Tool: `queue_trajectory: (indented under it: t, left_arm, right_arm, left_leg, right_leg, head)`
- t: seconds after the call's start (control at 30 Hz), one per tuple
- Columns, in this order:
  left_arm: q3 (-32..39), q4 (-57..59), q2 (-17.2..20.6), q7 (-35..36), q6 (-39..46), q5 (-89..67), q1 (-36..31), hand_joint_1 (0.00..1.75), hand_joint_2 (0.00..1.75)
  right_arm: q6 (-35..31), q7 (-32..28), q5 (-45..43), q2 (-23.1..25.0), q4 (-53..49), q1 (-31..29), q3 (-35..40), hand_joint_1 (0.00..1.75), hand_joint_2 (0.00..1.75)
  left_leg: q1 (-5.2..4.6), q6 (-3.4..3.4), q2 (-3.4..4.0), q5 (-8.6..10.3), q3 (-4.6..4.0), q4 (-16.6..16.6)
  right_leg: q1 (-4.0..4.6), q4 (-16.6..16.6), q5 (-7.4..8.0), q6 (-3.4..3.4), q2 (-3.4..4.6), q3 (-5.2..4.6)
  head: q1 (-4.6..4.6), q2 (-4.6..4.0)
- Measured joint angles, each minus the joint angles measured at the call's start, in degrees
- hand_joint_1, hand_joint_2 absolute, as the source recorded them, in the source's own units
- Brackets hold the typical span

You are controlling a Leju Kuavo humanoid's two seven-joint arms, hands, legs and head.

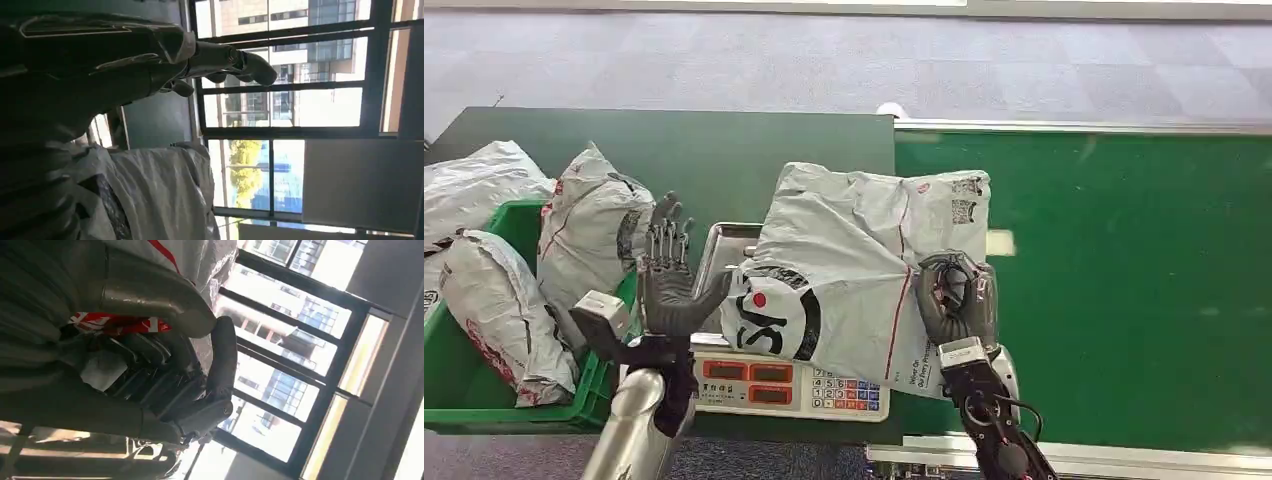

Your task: Moved the parcel from conveyor to table for the left to box.

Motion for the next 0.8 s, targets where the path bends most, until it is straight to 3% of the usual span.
queue_trajectory:
  t: [0.27, 0.8]
  left_arm:
    - [-2.8, 4.3, -0.5, 0.8, -0.3, 0.7, -4.2, 0.00, 1.75]
    - [0.1, 4.6, 3.0, -3.1, -0.8, 3.0, 0.0, 0.00, 1.75]
  right_arm:
    - [6.0, 2.4, 3.1, 0.7, 0.0, 2.7, -2.8, 1.75, 1.75]
    - [14.5, 4.9, 3.3, 4.0, 4.1, -1.2, -3.3, 1.75, 1.75]
  left_leg:
    - [0.00, 0.00, 0.05, -0.01, -0.03, 0.0]
    - [0.00, 0.00, 0.07, 0.00, -0.04, 0.0]
  right_leg:
    - [0.00, 0.0, 0.00, 0.00, 0.03, -0.06]
    - [0.01, 0.0, 0.00, 0.00, 0.03, -0.01]
  head:
    - [0.00, 0.00]
    - [0.02, 0.00]
